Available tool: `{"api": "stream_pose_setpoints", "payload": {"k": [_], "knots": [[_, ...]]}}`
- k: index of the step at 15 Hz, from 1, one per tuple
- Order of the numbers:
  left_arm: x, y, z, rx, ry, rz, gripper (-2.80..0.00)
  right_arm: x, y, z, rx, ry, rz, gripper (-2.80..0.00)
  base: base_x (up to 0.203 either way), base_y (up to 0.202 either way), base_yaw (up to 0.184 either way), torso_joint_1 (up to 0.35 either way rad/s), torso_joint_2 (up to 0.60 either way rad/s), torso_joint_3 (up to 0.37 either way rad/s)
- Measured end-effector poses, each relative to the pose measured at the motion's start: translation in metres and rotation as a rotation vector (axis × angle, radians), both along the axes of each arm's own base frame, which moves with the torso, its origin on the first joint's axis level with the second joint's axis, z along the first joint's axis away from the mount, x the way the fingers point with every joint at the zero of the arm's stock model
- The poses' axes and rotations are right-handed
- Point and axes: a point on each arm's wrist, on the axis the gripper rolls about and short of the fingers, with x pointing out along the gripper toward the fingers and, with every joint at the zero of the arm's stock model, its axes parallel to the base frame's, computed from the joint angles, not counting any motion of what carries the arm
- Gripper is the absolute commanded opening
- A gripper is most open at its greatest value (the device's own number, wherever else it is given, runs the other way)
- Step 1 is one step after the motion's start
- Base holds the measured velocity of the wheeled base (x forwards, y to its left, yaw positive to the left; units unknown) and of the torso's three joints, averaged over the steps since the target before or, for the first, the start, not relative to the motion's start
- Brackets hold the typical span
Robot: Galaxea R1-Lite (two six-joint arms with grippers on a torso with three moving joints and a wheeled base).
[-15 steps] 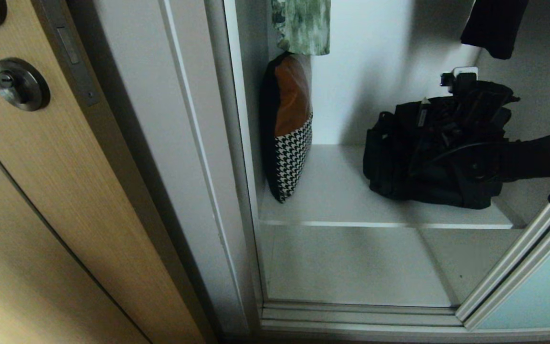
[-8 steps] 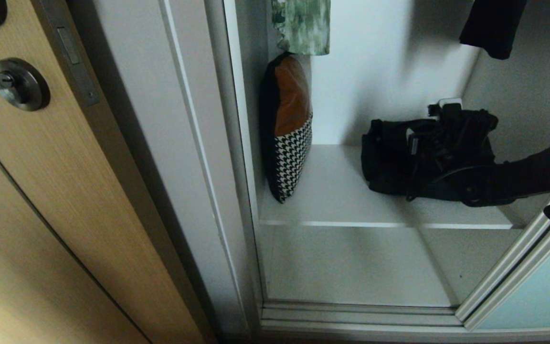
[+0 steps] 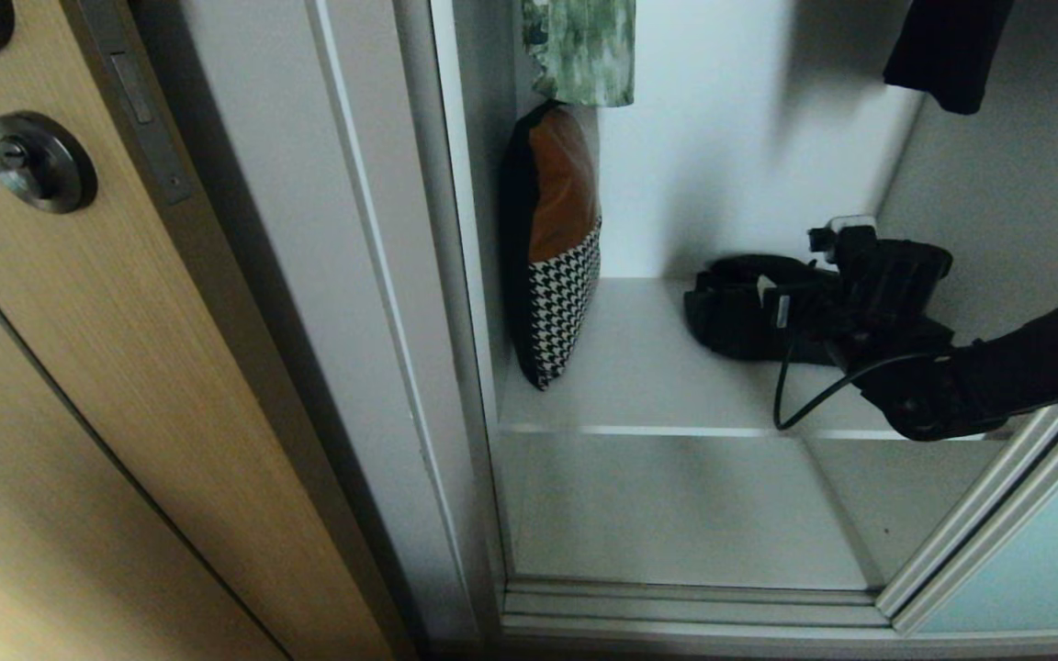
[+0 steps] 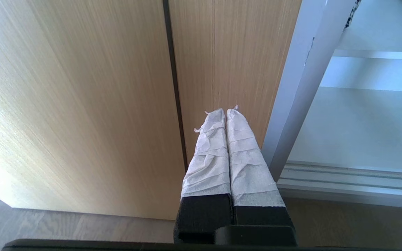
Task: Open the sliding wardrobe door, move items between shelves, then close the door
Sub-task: Place the bag on the higher shelf, then close the door
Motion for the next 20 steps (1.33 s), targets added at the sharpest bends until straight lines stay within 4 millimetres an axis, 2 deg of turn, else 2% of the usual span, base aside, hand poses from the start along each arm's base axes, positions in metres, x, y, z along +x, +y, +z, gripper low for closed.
{"api": "stream_pose_setpoints", "payload": {"k": [1, 2, 6, 9, 15, 20], "knots": [[0.0, 0.0, 0.0, 0.0, 0.0, 0.0, -2.8, -0.009, -0.001, 0.006, 0.002, -0.008, -0.001, 0.0, 0.0, 0.0, 0.0, 0.0, 0.0, 0.0], [0.0, 0.0, 0.0, 0.001, 0.0, 0.001, -2.8, -0.02, -0.002, 0.015, 0.003, -0.019, -0.003, -2.8, 0.0, 0.0, 0.0, 0.0, 0.0, 0.0], [0.0, 0.0, 0.0, 0.0, 0.0, -0.001, -2.8, -0.079, -0.009, 0.049, 0.002, -0.055, -0.006, -2.8, 0.0, 0.0, 0.0, 0.0, 0.0, 0.0], [0.0, 0.0, 0.0, 0.001, 0.0, 0.0, -2.8, -0.137, -0.016, 0.06, -0.007, -0.051, -0.002, -2.8, 0.0, 0.0, 0.0, 0.0, 0.0, 0.0], [0.0, 0.0, 0.0, 0.001, 0.0, 0.0, -2.8, -0.257, -0.032, 0.037, -0.027, -0.023, -0.008, -2.8, 0.0, 0.0, 0.0, 0.0, 0.0, 0.0], [0.0, 0.0, 0.0, 0.0, 0.0, 0.0, -2.8, -0.349, -0.044, -0.002, -0.041, 0.002, -0.029, -2.8, 0.0, 0.0, 0.0, 0.0, 0.0, 0.0]]}}
